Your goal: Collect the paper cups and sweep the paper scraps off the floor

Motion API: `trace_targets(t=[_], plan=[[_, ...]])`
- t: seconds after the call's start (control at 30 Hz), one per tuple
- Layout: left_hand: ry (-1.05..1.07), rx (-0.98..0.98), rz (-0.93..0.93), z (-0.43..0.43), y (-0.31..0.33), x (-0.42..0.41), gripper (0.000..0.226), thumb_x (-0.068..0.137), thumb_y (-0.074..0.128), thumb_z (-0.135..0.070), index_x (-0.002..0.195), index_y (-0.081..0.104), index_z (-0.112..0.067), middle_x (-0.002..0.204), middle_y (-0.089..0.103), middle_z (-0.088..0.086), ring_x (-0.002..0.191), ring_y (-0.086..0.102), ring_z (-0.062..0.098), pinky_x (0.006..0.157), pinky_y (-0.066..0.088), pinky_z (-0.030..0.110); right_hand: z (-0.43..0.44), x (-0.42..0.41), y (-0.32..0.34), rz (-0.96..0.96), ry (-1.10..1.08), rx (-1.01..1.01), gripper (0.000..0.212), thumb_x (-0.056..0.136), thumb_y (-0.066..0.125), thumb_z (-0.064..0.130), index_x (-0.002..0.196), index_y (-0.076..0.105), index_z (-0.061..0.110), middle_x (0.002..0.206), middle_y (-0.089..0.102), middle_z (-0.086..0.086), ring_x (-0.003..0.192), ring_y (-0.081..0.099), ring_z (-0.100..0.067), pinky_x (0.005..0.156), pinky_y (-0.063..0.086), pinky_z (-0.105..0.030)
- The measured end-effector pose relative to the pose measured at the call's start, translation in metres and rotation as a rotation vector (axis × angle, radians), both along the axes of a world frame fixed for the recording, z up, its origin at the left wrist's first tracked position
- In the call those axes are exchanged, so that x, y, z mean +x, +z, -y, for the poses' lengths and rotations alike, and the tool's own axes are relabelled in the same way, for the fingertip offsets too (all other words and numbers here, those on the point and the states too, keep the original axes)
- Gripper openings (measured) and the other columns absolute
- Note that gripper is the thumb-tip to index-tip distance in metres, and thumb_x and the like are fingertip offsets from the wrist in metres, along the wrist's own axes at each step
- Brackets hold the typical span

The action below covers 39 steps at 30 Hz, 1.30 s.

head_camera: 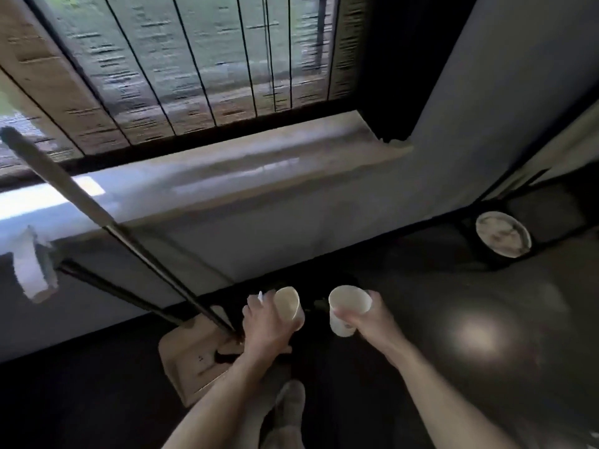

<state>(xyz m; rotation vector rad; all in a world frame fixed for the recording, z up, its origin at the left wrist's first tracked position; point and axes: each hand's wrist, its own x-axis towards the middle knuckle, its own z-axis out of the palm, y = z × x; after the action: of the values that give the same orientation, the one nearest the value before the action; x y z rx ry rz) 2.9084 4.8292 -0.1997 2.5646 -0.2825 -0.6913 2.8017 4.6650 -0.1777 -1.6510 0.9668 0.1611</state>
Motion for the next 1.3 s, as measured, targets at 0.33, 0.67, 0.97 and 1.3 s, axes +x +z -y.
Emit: trace_targets(t=[0.33, 0.67, 0.97, 1.3], plan=[[-0.149, -0.082, -0.175, 0.084, -0.181, 0.031, 0.105, 0.078, 0.074, -0.041, 0.151, 0.004, -0.016, 0.153, 0.015, 0.013, 0.142, 0.012, 0.029, 0.114, 0.015, 0.038, 0.061, 0.046, -0.174, -0.121, -0.033, 0.026, 0.088, 0.072, 0.080, 0.040, 0.144, 0.035, 0.014, 0.136, 0.053, -0.010, 0.120, 0.054, -0.027, 0.098, 0.047, -0.043], [-0.247, -0.287, -0.286, 0.099, -0.204, 0.032, 0.087, 0.093, 0.061, -0.028, 0.152, -0.003, -0.028, 0.159, 0.016, 0.002, 0.145, 0.018, 0.021, 0.115, 0.026, 0.032, 0.068, 0.041, -0.200, -0.155, -0.026, 0.058, 0.084, 0.082, 0.069, 0.046, 0.150, 0.026, 0.020, 0.143, 0.046, -0.002, 0.123, 0.049, -0.020, 0.078, 0.039, -0.019], [-0.274, -0.260, -0.023, 0.057, -0.025, 0.017, 0.082, 0.091, 0.062, -0.023, 0.153, 0.009, -0.021, 0.154, 0.028, 0.003, 0.142, 0.025, 0.017, 0.112, 0.023, 0.024, 0.046, 0.040, -0.017, -0.032, 0.080, -0.010, 0.057, 0.090, 0.064, 0.036, 0.139, 0.042, 0.018, 0.094, 0.053, 0.019, 0.082, 0.055, 0.002, 0.063, 0.046, -0.016], [-0.102, -0.427, 0.370, -0.077, 0.180, 0.022, 0.088, 0.082, 0.072, -0.024, 0.151, 0.017, -0.019, 0.147, 0.041, 0.005, 0.136, 0.034, 0.020, 0.111, 0.026, 0.025, -0.060, 0.087, 0.200, 0.199, 0.303, -0.146, 0.044, 0.091, 0.064, 0.024, 0.130, 0.051, 0.010, 0.099, 0.060, -0.001, 0.093, 0.060, -0.018, 0.086, 0.052, -0.038]])
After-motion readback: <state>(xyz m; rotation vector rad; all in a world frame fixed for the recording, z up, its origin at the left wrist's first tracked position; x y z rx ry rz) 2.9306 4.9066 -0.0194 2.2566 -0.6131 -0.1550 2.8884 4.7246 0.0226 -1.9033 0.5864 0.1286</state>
